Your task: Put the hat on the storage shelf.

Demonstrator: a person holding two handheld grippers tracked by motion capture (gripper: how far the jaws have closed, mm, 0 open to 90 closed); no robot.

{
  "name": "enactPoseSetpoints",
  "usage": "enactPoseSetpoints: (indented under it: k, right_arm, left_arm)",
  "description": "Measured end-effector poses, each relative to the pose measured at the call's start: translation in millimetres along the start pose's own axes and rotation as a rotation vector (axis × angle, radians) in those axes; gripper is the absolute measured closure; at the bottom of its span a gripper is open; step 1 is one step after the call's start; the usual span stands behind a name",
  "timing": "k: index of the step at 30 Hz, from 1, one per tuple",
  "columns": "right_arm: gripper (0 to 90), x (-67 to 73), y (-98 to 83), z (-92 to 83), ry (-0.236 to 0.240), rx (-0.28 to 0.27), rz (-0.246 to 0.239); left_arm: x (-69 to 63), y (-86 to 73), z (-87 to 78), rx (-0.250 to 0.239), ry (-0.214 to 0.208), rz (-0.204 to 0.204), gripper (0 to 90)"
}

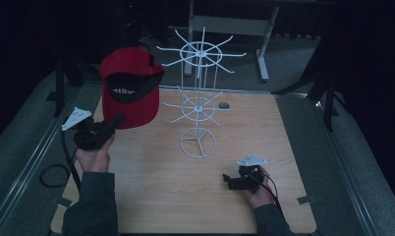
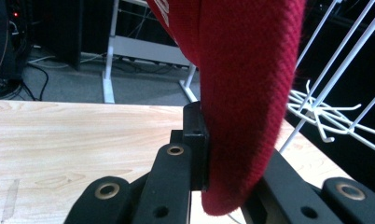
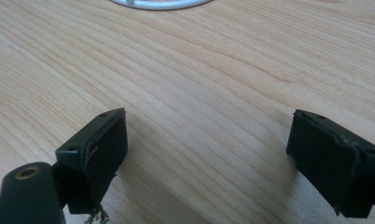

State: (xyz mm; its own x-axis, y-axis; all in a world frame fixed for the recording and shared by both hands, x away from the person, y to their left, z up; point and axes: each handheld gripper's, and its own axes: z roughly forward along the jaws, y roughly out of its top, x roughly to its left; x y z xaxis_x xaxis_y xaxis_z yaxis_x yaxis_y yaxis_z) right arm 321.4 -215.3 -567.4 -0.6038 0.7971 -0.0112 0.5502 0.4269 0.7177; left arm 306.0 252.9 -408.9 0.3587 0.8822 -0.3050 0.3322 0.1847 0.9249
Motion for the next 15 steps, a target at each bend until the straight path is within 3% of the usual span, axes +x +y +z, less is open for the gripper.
enactPoseSetpoints:
  k: [15]
  right_arm:
    - [12.1,0.0,0.0,0.0,0.000,0.000,0.000]
  left_arm:
    - [-0.6,8.1,-3.6,-0.035,-0.018,-0.022,85.7]
